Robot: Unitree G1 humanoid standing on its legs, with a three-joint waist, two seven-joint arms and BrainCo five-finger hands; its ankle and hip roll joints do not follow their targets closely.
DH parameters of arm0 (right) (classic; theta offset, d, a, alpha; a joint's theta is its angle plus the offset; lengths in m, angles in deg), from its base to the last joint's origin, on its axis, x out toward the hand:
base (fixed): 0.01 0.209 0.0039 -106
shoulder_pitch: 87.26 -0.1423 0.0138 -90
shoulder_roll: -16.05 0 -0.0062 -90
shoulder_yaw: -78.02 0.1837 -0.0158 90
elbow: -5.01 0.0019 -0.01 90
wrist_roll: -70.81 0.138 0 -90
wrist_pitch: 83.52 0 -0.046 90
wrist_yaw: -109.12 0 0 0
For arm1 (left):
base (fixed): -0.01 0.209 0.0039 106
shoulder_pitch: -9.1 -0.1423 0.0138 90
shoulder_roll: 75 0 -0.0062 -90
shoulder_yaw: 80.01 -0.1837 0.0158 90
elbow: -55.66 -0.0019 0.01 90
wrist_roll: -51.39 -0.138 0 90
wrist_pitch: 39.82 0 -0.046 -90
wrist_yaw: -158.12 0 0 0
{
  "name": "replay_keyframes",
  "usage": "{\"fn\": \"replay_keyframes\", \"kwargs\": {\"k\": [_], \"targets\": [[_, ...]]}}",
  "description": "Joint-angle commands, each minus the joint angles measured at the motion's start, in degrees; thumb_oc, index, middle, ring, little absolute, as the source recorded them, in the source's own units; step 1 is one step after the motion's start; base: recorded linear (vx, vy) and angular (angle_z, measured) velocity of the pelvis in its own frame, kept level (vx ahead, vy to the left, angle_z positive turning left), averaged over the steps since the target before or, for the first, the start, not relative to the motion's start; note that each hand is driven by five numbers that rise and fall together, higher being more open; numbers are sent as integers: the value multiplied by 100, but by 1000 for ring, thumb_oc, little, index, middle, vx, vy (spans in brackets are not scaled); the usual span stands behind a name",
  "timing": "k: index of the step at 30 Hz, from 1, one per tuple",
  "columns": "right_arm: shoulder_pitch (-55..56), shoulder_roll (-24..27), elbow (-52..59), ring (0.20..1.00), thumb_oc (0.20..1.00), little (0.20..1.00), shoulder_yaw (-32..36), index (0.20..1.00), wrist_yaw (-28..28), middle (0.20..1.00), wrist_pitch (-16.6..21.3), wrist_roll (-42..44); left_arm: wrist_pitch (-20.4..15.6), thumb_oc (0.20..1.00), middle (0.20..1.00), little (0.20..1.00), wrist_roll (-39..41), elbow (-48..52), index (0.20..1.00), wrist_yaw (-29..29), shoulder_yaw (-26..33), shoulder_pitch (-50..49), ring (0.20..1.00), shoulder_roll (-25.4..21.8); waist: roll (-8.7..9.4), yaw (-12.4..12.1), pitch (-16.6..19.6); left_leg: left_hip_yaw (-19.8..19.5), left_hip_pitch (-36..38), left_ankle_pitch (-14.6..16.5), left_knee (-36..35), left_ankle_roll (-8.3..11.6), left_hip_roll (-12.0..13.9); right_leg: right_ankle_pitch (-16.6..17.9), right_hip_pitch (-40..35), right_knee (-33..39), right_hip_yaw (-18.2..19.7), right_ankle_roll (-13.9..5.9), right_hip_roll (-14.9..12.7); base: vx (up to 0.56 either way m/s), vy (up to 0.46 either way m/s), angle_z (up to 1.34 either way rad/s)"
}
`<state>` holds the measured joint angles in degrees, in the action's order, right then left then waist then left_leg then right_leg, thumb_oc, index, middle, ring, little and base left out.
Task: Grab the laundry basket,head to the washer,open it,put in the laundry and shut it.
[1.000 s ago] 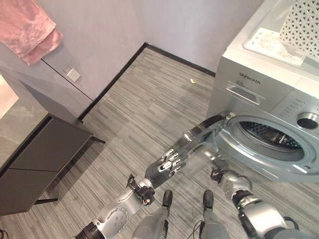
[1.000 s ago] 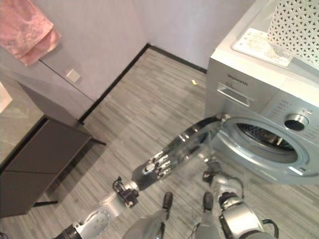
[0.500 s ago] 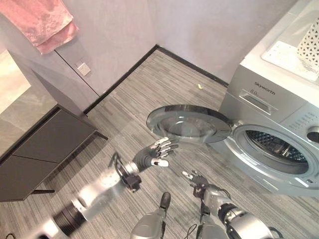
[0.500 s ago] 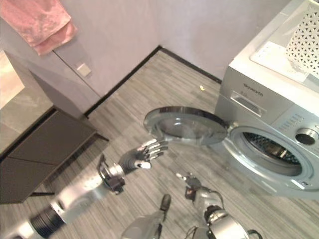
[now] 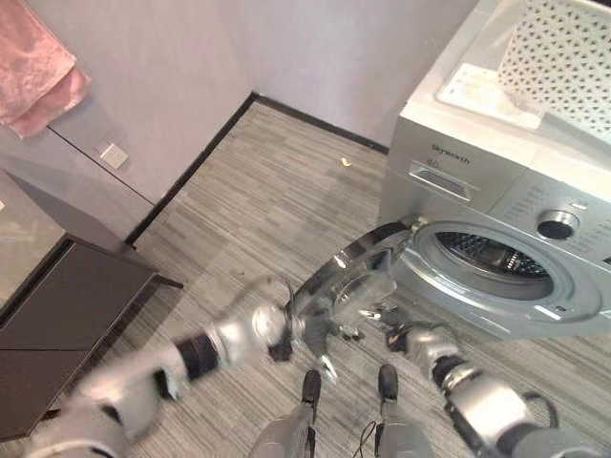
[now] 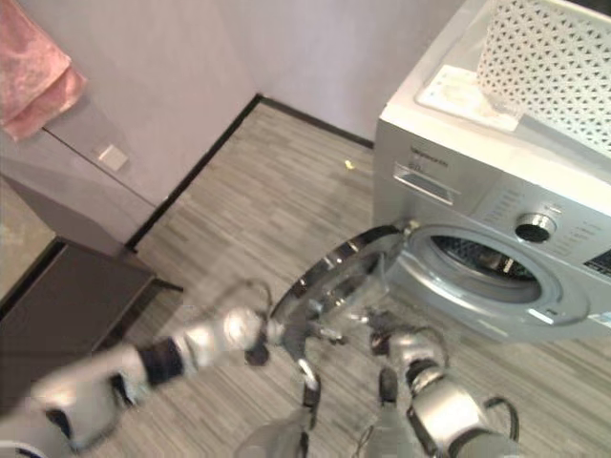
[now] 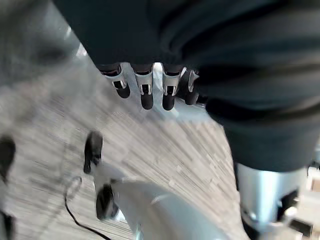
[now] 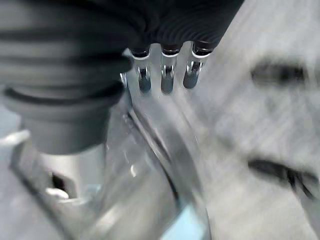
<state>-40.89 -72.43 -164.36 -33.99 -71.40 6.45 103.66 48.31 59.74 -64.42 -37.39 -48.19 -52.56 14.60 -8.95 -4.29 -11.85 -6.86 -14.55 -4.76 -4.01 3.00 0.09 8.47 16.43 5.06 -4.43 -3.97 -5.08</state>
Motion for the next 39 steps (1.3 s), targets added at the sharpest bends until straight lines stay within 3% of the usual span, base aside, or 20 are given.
{"fn": "replay_keyframes", "kwargs": {"k": [1,5,8,11,13,16,17,19,26,33,35,39], "targets": [[-1103,-170,-116,1000,1000,1000,535,1000,-386,1000,369,690,-389,1000,1000,1000,221,590,1000,1065,548,563,1000,-82,-170,-459,-486,21,-156,383,-45,-247,-430,-451,334,-6,261,-184,-48,-72,-42,-18],[-1277,-89,-85,1000,1000,1000,793,1000,-415,1000,411,1073,-369,1000,1000,1000,526,1317,1000,1001,955,-14,1000,-500,-285,-615,-584,7,-358,288,-36,-230,-459,-410,516,-6,283,-157,-57,-51,-17,2],[-1101,-142,116,1000,1000,1000,861,1000,-281,1000,421,1187,-308,1000,1000,1000,621,2056,1000,862,1535,-795,1000,-1079,-381,-745,-597,-2,-380,244,-90,-230,-482,-403,587,-6,265,-141,-24,3,11,-4],[-923,-222,298,1000,1000,1000,893,1000,-222,1000,455,1266,-245,1000,1000,1000,591,2148,1000,848,1853,-1157,1000,-1185,-360,-748,-549,-18,-381,262,-99,-245,-491,-404,601,-6,292,-138,15,5,7,0],[-596,-312,573,1000,1000,1000,933,1000,-181,1000,573,1339,-276,1000,1000,1000,325,1993,1000,1071,2250,-1268,1000,-1128,-252,-710,-516,-34,-347,305,-99,-261,-477,-420,573,-6,335,-127,69,15,-9,-2],[285,-516,1247,1000,1000,1000,740,1000,-182,1000,693,1183,-223,1000,1000,1000,0,1385,1000,1376,2562,-1184,1000,-773,-39,-499,-514,56,-214,370,-99,-264,-407,-439,480,-6,406,-124,135,15,-3,-4],[315,-518,1276,1000,1000,1000,730,1000,-197,1000,690,1177,-232,1000,1000,1000,-4,1369,1000,1380,2560,-1193,1000,-761,-42,-496,-512,60,-203,372,-99,-264,-407,-440,471,-6,410,-124,135,24,-7,-14],[1581,-566,2175,1000,1000,1000,605,1000,-164,1000,704,945,-203,1000,1000,1000,275,888,1000,1600,2775,-1106,1000,-365,223,-109,-475,176,2,482,-99,-268,-322,-475,307,-6,473,-119,216,38,4,-16],[3333,-349,2667,1000,1000,1000,772,1000,-19,1000,447,294,-231,1000,1000,1000,924,285,1000,1821,3060,-814,1000,-122,575,490,-270,390,344,627,-99,-304,-266,-458,45,-6,644,-150,288,33,32,-31],[4328,-191,2855,1000,1000,1000,885,1000,240,1000,328,52,-287,1000,1000,1000,1043,-266,1000,1881,2925,-391,1000,-28,747,857,-153,597,508,667,-99,-339,-302,-381,-36,-6,751,-205,254,6,38,-21],[4677,-189,2568,1000,1000,1000,1138,1000,243,1000,361,37,-302,1000,1000,1000,774,-955,1000,1982,2687,68,1000,222,817,1090,-64,664,362,642,-99,-328,-369,-340,76,-6,778,-220,225,-46,33,-11],[4923,-138,2440,1000,1000,1000,1419,1000,211,1000,425,107,-289,1000,1000,1000,450,-1822,1000,2099,2609,428,1000,458,837,1260,-4,739,315,635,-99,-304,-379,-307,132,-6,808,-239,214,-4,39,-4]]}}
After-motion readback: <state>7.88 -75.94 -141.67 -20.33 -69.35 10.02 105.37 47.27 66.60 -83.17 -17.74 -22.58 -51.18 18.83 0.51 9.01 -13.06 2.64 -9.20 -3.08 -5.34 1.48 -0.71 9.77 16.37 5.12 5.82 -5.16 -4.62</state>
